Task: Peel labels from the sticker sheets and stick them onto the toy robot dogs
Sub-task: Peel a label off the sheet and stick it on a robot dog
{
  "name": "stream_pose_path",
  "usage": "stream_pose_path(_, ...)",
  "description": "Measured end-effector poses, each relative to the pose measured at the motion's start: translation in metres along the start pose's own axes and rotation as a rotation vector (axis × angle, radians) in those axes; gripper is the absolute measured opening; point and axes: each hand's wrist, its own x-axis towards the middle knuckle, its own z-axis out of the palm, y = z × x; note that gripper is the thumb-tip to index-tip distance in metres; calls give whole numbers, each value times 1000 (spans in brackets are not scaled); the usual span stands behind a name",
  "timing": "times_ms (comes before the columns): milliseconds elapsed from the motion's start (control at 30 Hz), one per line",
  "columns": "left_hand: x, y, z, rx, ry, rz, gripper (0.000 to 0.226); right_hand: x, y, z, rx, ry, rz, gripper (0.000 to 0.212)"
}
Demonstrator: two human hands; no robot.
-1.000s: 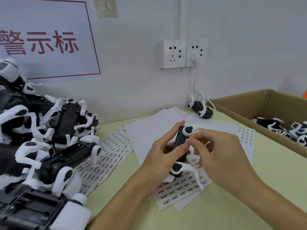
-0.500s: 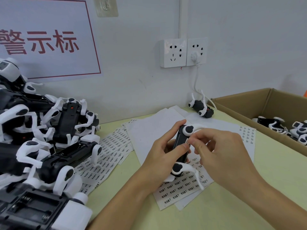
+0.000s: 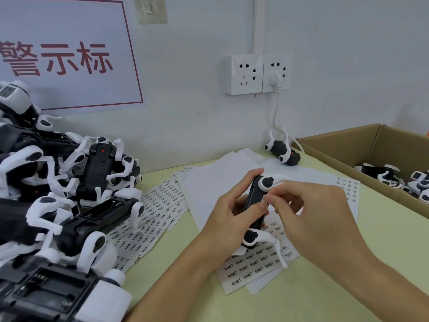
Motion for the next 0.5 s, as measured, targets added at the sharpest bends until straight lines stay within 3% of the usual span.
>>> stream_pose_path(500, -1, 1, 0, 4, -17, 14, 52, -2, -3, -2, -126, 28, -57, 15)
